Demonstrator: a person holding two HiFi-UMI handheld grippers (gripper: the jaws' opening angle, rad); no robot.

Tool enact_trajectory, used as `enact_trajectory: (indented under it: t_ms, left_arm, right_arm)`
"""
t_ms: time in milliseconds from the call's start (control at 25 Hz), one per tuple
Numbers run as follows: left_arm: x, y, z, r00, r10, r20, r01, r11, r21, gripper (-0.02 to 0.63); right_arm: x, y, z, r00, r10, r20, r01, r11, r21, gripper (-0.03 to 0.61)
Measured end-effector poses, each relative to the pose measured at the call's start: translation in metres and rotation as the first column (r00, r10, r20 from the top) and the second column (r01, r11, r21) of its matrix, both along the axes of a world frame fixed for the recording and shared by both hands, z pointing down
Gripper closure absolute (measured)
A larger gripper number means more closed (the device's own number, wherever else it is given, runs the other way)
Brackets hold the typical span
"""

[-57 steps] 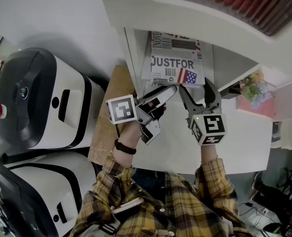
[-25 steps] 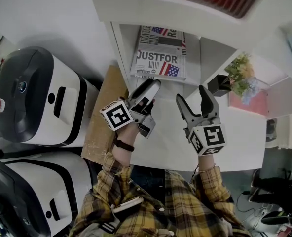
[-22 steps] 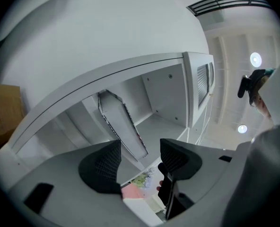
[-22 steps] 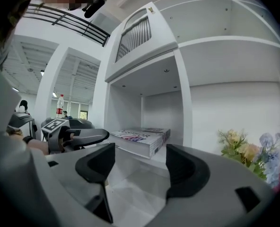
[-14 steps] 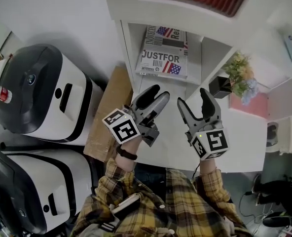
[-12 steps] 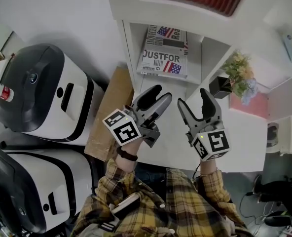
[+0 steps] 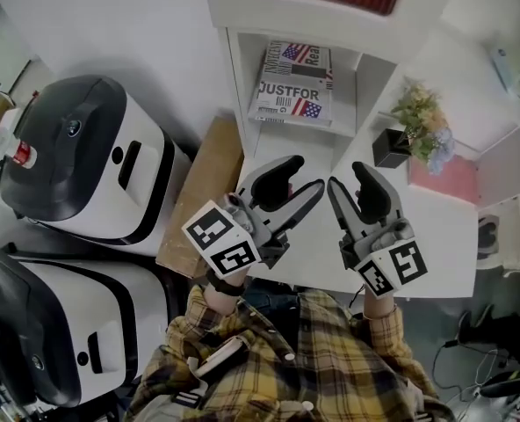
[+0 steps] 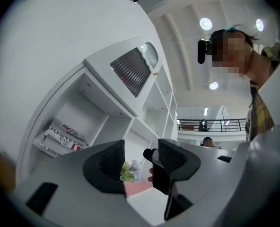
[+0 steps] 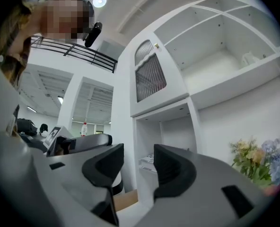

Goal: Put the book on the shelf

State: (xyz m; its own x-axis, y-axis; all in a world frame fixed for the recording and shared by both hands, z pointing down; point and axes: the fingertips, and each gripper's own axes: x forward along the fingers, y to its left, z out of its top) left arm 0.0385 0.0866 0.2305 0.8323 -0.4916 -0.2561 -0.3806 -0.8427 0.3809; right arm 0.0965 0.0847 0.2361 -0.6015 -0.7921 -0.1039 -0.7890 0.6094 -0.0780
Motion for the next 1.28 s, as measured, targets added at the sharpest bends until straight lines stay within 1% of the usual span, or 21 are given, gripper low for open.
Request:
enact_trajectory:
  t_ms: [120, 200, 280, 440, 600, 840, 1080, 1280]
  left_arm:
    - [0.003, 0.015, -0.004, 1.0, -0.003, 0.026, 0.002, 0.999, 0.037, 0.407]
    - [0.004, 0.024, -0.003, 0.999, 0.002, 0.037, -0.004, 0.999, 0.046, 0.427]
    - [0.004, 0.03, 0.0, 0.999, 0.006, 0.046, -0.008, 0.999, 0.046, 0.454]
    - [0.002, 0.041, 0.008, 0.997, 0.01, 0.07, -0.013, 0.999, 0.04, 0.536]
    - [0.0, 0.046, 0.016, 0.996, 0.014, 0.088, -0.017, 0.999, 0.03, 0.568]
    - [-0.001, 0.046, 0.025, 0.994, 0.015, 0.11, -0.017, 1.0, 0.016, 0.594]
    - [0.001, 0.043, 0.028, 0.992, 0.025, 0.125, -0.027, 1.0, 0.012, 0.594]
    - [0.005, 0.043, 0.028, 0.991, 0.04, 0.129, -0.041, 0.999, 0.009, 0.594]
  right_arm:
    - [-0.002, 0.015, -0.003, 1.0, -0.02, 0.006, 0.019, 1.0, 0.008, 0.396]
    - [-0.003, 0.024, -0.004, 1.0, -0.027, 0.013, 0.027, 1.0, 0.014, 0.43]
    - [-0.005, 0.03, -0.003, 0.999, -0.039, 0.027, 0.039, 0.999, 0.014, 0.45]
    - [-0.011, 0.041, 0.004, 0.997, -0.063, 0.041, 0.063, 0.998, -0.004, 0.491]
    - [-0.016, 0.047, 0.011, 0.996, -0.073, 0.05, 0.075, 0.997, -0.025, 0.528]
    - [-0.02, 0.046, 0.019, 0.995, -0.077, 0.056, 0.08, 0.996, -0.051, 0.56]
    - [-0.02, 0.045, 0.024, 0.996, -0.072, 0.044, 0.075, 0.995, -0.064, 0.561]
    - [-0.018, 0.043, 0.026, 0.996, -0.072, 0.054, 0.076, 0.994, -0.074, 0.561]
